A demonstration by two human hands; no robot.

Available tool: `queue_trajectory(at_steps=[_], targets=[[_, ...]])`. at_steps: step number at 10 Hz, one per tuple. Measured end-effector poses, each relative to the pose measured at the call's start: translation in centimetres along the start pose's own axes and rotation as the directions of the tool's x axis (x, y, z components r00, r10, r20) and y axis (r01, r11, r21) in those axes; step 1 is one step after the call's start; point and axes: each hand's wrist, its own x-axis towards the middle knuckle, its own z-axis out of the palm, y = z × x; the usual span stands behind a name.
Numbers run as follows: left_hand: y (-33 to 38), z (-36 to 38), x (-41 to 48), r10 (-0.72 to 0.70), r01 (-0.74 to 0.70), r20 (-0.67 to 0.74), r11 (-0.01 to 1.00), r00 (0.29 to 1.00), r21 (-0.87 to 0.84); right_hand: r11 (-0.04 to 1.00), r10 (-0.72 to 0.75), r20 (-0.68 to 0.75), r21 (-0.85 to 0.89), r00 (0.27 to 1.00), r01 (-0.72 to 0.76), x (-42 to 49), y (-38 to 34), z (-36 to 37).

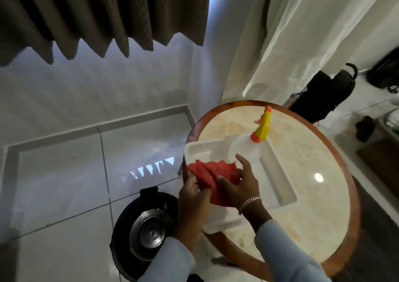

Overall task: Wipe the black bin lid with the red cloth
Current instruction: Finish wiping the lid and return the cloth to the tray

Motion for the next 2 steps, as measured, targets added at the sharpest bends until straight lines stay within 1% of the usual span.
queue_trajectory(at_steps=[1, 2], targets=[[-1.1, -1.8, -0.7, 0.023, -0.021, -0.033, 0.998, 0.999, 0.066, 0.992, 0.037, 0.102, -0.126, 0.994, -0.024, 2.2, 0.2, 0.1], [0.9, -4.5, -2.0, 0.146, -0.136, -0.086, 0.984, 0.985, 0.118, 0.940, 0.031, 0.223, -0.338, 0.974, 0.047, 1.1, -1.8, 0.6]])
